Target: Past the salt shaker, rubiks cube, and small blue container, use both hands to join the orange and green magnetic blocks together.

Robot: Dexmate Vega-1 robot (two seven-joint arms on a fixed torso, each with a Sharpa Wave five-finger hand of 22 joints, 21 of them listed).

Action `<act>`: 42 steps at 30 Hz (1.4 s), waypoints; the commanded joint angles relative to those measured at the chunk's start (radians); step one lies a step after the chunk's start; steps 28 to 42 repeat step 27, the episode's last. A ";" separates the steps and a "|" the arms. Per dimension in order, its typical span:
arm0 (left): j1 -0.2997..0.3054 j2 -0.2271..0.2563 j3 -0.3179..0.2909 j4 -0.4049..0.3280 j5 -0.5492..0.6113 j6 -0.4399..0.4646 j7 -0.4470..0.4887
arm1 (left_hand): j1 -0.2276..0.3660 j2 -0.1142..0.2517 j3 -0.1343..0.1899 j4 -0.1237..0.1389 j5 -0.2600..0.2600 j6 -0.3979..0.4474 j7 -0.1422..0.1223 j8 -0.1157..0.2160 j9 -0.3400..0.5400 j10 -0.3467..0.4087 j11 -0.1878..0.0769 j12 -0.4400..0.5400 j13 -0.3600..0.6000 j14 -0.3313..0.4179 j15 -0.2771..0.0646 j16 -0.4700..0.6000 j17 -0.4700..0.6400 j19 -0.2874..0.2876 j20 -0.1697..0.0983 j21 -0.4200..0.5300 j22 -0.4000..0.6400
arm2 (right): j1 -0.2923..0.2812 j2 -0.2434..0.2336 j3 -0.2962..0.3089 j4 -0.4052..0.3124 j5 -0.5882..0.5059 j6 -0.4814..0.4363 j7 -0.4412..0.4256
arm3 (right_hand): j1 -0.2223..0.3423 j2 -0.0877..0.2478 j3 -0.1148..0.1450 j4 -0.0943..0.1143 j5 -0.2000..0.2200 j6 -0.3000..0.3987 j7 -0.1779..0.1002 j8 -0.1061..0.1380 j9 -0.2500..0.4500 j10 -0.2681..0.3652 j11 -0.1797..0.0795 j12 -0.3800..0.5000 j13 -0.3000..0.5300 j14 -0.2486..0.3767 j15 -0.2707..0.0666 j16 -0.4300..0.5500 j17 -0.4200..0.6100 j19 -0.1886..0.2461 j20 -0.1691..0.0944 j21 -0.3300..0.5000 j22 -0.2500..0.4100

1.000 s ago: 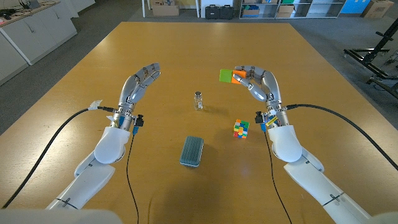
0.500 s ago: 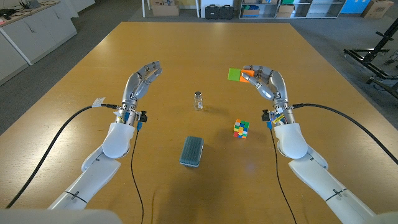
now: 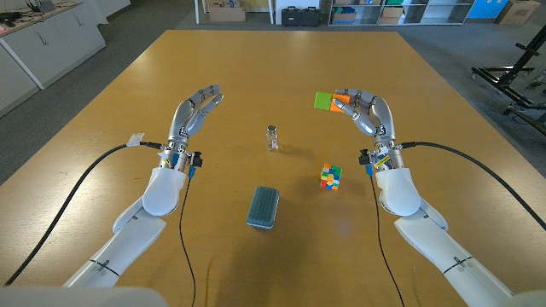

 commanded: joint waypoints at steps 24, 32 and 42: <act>-0.026 0.036 -0.008 0.022 -0.064 -0.066 -0.072 | 0.004 0.025 0.018 0.000 0.007 0.013 -0.005 0.005 0.003 0.017 -0.006 0.006 0.003 0.010 -0.051 0.005 0.000 0.003 -0.004 0.006 0.003 | -0.035 0.024 -0.041 -0.093 -0.113 -0.093 -0.067 | 0.159 0.162 0.001 0.010 -0.001 0.075 -0.063 -0.002 0.004 0.151 -0.147 0.003 0.008 -0.013 -0.078 -0.002 0.009 -0.005 -0.061 0.011 0.000; -0.049 0.028 0.004 0.032 -0.041 -0.061 -0.062 | 0.004 0.025 0.018 0.000 0.007 0.013 -0.004 0.005 0.003 0.018 -0.008 0.006 0.003 0.009 -0.051 0.005 0.000 0.002 -0.004 0.006 0.003 | -0.006 0.018 -0.041 -0.062 -0.106 -0.071 -0.060 | 0.160 0.162 0.001 0.009 -0.001 0.074 -0.063 -0.002 0.004 0.150 -0.147 0.003 0.009 -0.014 -0.078 -0.003 0.009 -0.005 -0.061 0.011 -0.001; -0.049 0.028 0.004 0.032 -0.041 -0.061 -0.062 | 0.004 0.025 0.018 0.000 0.007 0.013 -0.004 0.005 0.003 0.018 -0.008 0.006 0.003 0.009 -0.051 0.005 0.000 0.002 -0.004 0.006 0.003 | -0.006 0.018 -0.041 -0.062 -0.106 -0.071 -0.060 | 0.160 0.162 0.001 0.009 -0.001 0.074 -0.063 -0.002 0.004 0.150 -0.147 0.003 0.009 -0.014 -0.078 -0.003 0.009 -0.005 -0.061 0.011 -0.001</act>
